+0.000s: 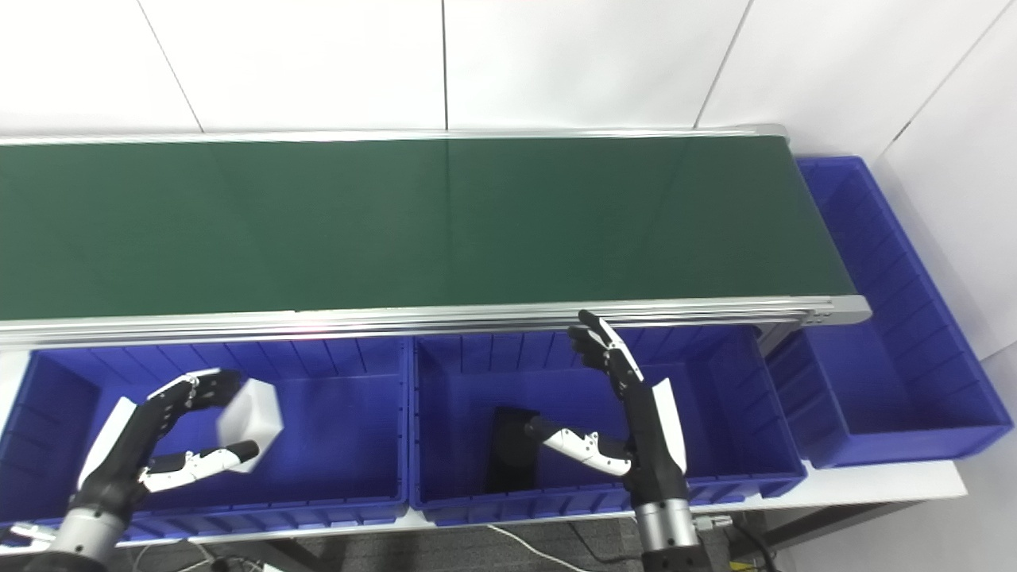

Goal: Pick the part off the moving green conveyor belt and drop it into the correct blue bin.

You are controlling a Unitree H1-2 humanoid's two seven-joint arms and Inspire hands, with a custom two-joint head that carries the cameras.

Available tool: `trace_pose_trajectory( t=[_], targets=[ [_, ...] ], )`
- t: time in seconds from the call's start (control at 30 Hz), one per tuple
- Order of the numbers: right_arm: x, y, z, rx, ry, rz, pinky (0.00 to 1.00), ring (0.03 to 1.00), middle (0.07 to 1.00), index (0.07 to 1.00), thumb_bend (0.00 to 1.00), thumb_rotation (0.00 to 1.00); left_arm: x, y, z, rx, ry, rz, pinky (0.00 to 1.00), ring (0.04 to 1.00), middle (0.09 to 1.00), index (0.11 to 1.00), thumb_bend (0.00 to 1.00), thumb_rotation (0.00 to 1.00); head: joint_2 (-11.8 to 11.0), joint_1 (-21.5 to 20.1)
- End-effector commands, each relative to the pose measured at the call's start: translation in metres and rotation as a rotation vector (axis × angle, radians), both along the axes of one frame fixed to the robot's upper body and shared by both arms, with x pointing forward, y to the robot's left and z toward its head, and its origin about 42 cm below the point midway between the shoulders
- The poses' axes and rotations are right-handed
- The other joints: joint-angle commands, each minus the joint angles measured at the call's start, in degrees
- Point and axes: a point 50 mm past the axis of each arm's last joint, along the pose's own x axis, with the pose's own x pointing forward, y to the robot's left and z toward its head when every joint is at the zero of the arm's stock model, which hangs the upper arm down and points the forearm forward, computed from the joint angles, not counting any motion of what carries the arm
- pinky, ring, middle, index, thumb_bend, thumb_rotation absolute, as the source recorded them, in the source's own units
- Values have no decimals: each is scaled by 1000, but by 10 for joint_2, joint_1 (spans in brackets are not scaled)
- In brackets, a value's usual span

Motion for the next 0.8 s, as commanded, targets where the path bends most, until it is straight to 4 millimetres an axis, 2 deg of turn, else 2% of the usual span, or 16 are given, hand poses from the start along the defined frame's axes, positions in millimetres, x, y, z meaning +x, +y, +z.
trace_pose_trajectory(
  t=[0.0,0.03,0.07,0.13,0.2,0.33,0.37,0.57,0.77],
  targets=[
    [2,1,10,12,-91,0,786,815,831,886,792,463,4,4,15,10,-114,-4,966,996,1000,999,760,852,-13,4],
    [1,1,9,12,-90,-1,783,814,831,886,794,465,4,3,16,4,-124,-5,976,998,1000,1000,778,869,-13,4],
    [1,1,9,12,-87,-2,781,814,831,886,796,467,4,3,16,-2,-133,-5,988,1000,1000,1000,805,876,-25,7],
    [0,0,7,14,-82,-4,780,814,830,884,796,466,4,1,15,-18,-166,-3,997,1000,1000,1000,827,879,-33,10],
    [-2,-1,5,21,-75,-4,784,815,828,881,797,449,3,-3,14,-35,-207,-5,984,1000,1000,1000,893,876,-41,13],
    [-2,-2,2,17,-64,1,789,817,830,880,788,432,3,-12,17,-83,-245,-19,974,1000,1000,996,937,848,-54,17],
    [-2,-2,1,15,-60,5,790,817,830,880,786,431,3,-14,17,-90,-246,-20,974,1000,1000,994,942,841,-62,18],
    [-2,-3,-5,5,-45,15,799,820,827,879,788,419,3,-25,19,-151,-263,-26,939,987,1000,961,954,763,-75,22],
    [-1,-3,-6,5,-41,18,798,819,831,884,793,405,3,-31,16,-167,-256,-28,899,947,959,929,918,704,-75,21]
  ],
)
